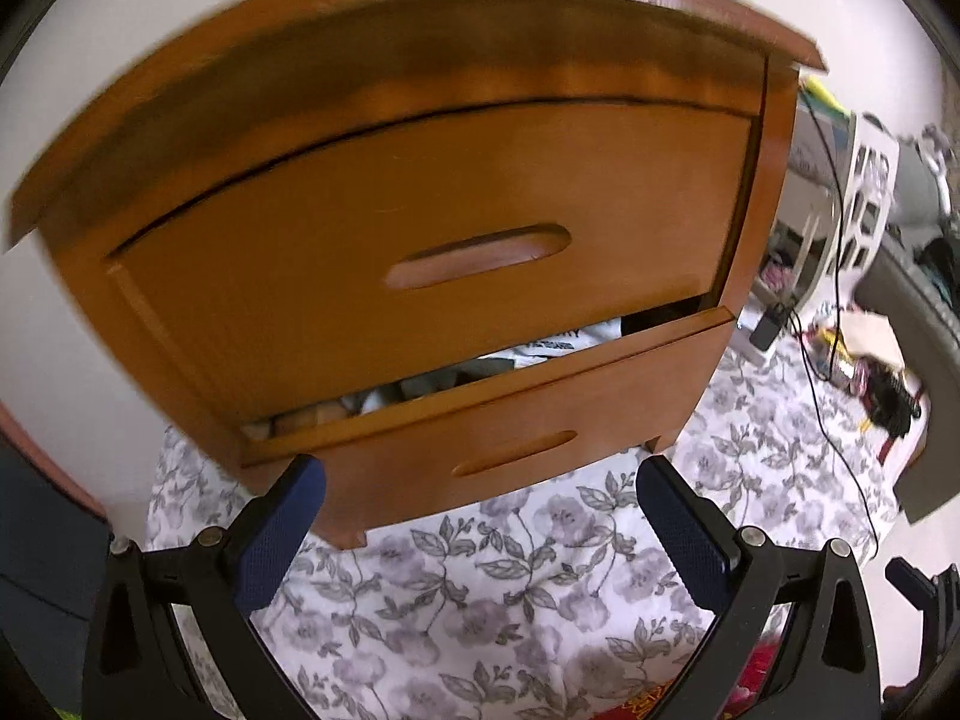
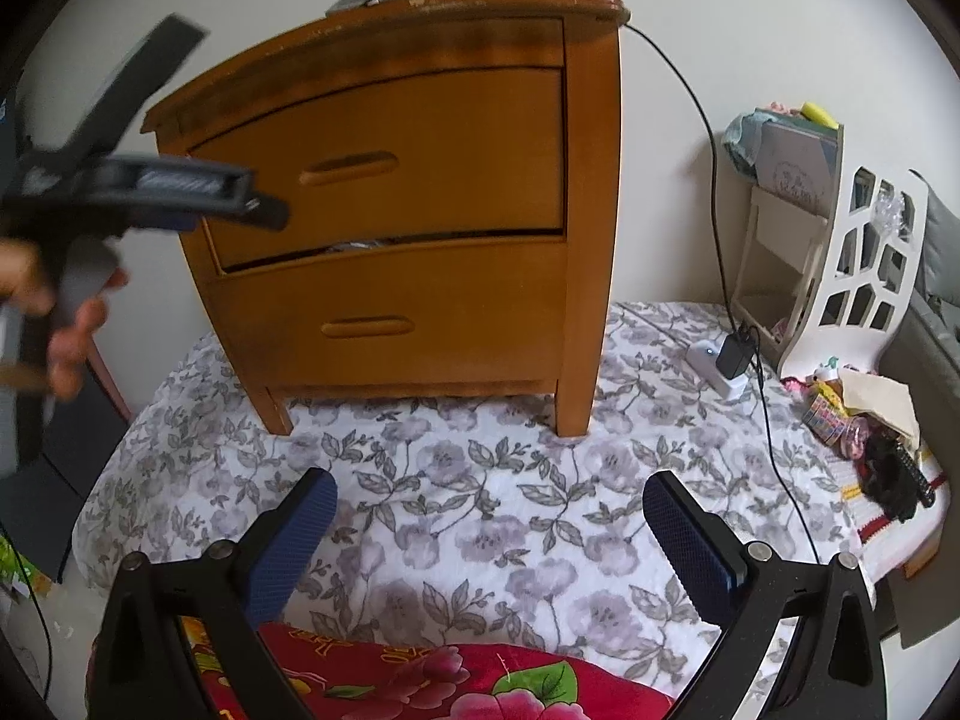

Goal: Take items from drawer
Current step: 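Hook the left gripper on the lower drawer's handle and pull outward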

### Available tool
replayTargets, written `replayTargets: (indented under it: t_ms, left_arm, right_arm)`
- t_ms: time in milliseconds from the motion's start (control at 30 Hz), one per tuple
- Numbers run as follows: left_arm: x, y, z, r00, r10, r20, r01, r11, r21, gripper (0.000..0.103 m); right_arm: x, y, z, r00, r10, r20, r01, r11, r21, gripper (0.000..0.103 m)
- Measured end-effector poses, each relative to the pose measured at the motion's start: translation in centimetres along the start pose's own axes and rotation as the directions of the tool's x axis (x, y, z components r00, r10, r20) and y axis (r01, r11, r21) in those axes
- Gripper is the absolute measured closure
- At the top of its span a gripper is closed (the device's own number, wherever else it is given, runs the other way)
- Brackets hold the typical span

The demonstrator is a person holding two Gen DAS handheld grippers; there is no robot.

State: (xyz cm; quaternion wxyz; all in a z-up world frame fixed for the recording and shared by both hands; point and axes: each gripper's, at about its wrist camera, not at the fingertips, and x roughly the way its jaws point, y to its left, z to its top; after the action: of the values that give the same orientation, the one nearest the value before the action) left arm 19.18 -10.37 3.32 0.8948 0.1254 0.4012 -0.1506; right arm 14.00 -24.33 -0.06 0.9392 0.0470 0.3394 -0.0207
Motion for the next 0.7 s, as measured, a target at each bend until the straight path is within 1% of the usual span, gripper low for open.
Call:
replayTargets:
  t_ms: [100, 233, 333, 433, 600, 700]
  left_arm:
    - [2.6, -0.2, 1.2, 0.999, -0.022, -0.049, 0.023, 1.0, 0.014, 0.0]
    - [5.3, -0.5, 2.1, 0.995, -0.042, -0.093, 0.045, 0.999, 0.026, 0.0]
    - [7.1, -0.8, 2.7, 0.993, -0.023, -0.118, 0.03, 0.998, 0.063, 0.0]
    - [8.1, -1.0, 3.2, 0.991, -0.01, -0.134, 0.022, 0.996, 0.09, 0.0]
    - [9.7, -1.0, 3.4, 0.988, 0.005, -0.152, 0.012, 0.994, 0.113, 0.0]
    - [10.4, -0.7, 3.5, 0.986, 0.009, -0.166, 0.009, 0.994, 0.108, 0.001]
  right_arm:
    - [0.6, 0.2, -0.2, 1.0, 0.017, -0.019, -0.017, 1.0, -0.009, 0.0]
    - [1.6, 0.3, -0.5, 0.998, 0.031, -0.048, -0.032, 0.999, -0.016, 0.0]
    - [2.2, 0.2, -0.6, 0.997, 0.045, -0.067, -0.046, 0.999, -0.007, 0.0]
    - [2.7, 0.0, -0.6, 0.995, 0.065, -0.082, -0.064, 0.998, 0.009, 0.0]
    - [2.8, 0.2, -0.6, 0.993, 0.08, -0.09, -0.081, 0.997, -0.002, 0.0]
    - [3.0, 0.2, -0.7, 0.992, 0.087, -0.095, -0.088, 0.996, -0.002, 0.0]
